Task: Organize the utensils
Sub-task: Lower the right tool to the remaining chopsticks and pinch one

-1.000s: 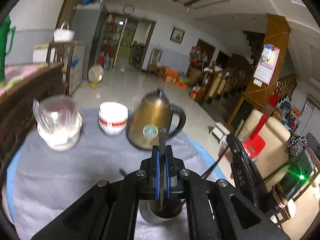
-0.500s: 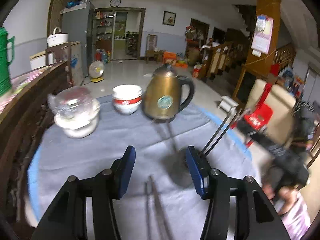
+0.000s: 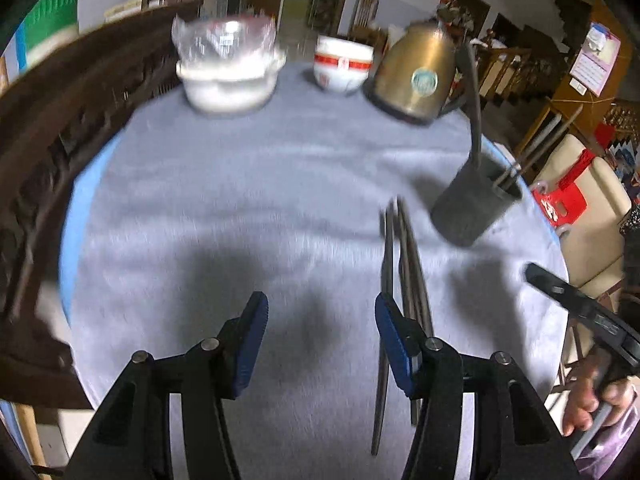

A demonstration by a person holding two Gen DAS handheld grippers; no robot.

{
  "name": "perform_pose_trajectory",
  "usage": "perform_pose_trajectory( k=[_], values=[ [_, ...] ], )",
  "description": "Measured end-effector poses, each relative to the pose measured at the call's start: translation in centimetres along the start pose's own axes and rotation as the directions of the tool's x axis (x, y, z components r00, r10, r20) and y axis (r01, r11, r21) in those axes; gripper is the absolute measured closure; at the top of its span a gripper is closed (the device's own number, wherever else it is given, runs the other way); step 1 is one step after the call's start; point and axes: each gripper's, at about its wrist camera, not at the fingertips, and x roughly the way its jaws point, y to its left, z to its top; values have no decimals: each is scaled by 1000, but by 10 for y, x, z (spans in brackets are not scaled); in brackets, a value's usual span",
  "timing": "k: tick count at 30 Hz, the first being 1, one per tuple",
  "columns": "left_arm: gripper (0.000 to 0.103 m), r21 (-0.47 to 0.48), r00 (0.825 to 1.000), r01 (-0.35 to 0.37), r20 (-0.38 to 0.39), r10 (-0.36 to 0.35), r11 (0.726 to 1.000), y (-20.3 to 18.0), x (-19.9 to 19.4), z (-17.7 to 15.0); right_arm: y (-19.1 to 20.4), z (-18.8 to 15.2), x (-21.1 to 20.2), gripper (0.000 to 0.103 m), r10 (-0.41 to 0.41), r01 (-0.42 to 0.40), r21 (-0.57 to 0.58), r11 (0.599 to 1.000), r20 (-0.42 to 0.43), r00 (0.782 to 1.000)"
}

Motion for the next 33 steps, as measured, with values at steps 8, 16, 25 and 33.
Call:
perform_pose_trajectory(
  k=[8, 16, 25, 33],
  values=[
    [46, 10, 998, 28, -60, -27, 1000, -5, 16, -31, 15, -32, 84, 89, -6, 7, 6, 1000, -207, 978],
    [46, 16, 996, 66, -69, -65, 998, -9, 21, -33, 30, -34, 104, 91, -49, 42, -33, 999, -244, 969],
    [46, 39, 993, 56, -103, -51, 998, -25, 38, -35, 10, -36, 89, 94, -54, 60, 16, 998, -243, 968],
    [51, 30, 992, 28, -123, -24, 999, -29, 55, -34, -5, -40, 78, 93, -38, 55, 64, 996, -246, 969]
  ],
)
